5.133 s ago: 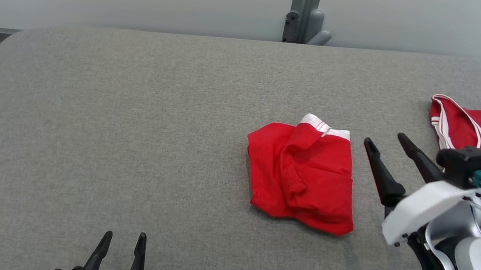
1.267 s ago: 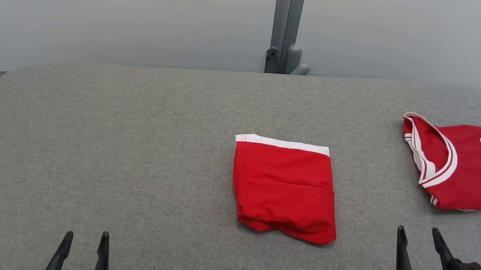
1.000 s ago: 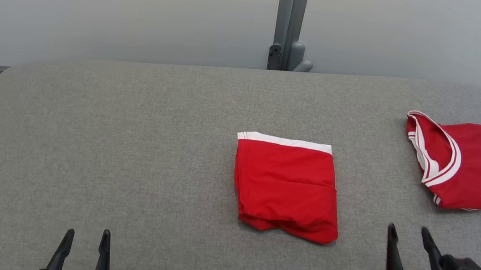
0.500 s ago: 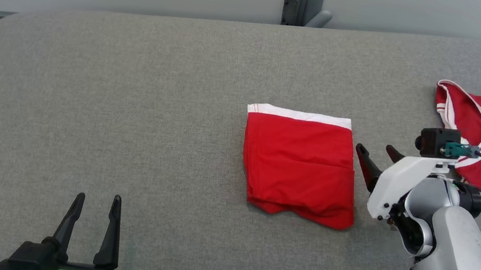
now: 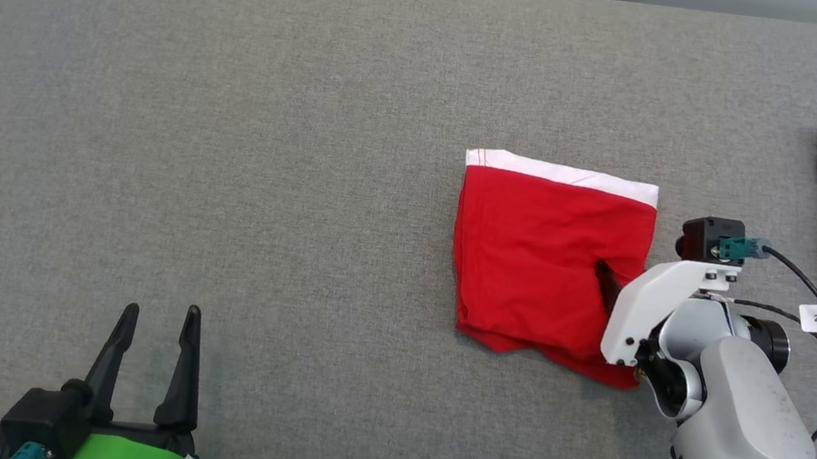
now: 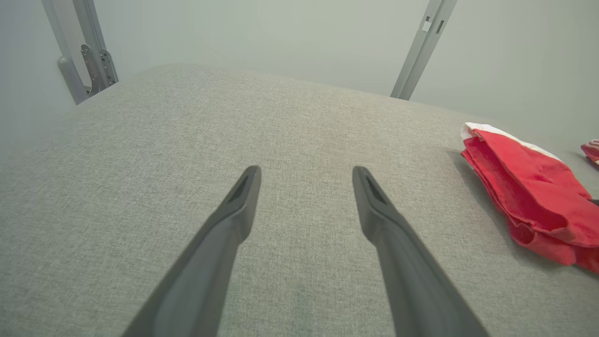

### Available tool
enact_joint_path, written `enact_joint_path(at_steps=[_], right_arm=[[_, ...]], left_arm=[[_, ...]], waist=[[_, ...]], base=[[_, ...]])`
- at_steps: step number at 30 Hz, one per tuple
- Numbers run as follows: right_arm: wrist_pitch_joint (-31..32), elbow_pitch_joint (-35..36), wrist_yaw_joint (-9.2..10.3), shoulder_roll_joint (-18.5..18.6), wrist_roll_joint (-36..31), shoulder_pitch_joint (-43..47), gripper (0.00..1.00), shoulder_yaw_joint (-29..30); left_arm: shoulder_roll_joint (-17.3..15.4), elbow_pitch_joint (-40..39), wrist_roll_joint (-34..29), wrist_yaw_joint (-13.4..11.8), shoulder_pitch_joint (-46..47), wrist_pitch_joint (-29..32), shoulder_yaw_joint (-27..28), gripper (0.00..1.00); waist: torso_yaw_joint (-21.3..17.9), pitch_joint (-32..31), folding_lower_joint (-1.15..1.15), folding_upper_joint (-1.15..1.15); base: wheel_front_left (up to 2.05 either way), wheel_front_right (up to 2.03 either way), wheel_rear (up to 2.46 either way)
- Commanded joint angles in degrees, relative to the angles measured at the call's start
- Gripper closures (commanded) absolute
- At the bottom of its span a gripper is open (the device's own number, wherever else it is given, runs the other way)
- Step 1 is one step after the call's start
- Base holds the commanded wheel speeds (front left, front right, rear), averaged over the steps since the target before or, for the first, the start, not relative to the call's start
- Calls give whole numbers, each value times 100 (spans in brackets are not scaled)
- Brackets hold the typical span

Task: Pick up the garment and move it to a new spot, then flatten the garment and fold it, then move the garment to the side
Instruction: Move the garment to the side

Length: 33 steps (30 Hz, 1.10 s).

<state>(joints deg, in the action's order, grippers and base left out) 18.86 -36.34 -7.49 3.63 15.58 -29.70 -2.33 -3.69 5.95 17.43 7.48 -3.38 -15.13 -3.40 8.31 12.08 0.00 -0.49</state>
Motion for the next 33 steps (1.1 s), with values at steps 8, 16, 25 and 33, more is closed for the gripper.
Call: enact_joint_path(at_steps=[8,16,25,33], right_arm=[[-16,341,3,193,247,-620,100,-490],[594,1000,2,804,253,-1506,100,-542],[1702,1754,2,1485,482,-2001,100,-337],[2557,2410,2,1990,823,-1779,100,-49]], left_arm=[[-15,-149,-1,2,181,2,156,0],[-90,-196,127,2,643,2,25,0],[-355,-346,165,2,863,2,74,0],[-413,-410,163,2,804,2,128,0]], waist=[[-554,409,0,49],[-1133,974,0,49],[-1433,1500,0,49],[-1446,1537,0,49]], base=[[0,0,0],[0,0,0],[0,0,0],[0,0,0]])
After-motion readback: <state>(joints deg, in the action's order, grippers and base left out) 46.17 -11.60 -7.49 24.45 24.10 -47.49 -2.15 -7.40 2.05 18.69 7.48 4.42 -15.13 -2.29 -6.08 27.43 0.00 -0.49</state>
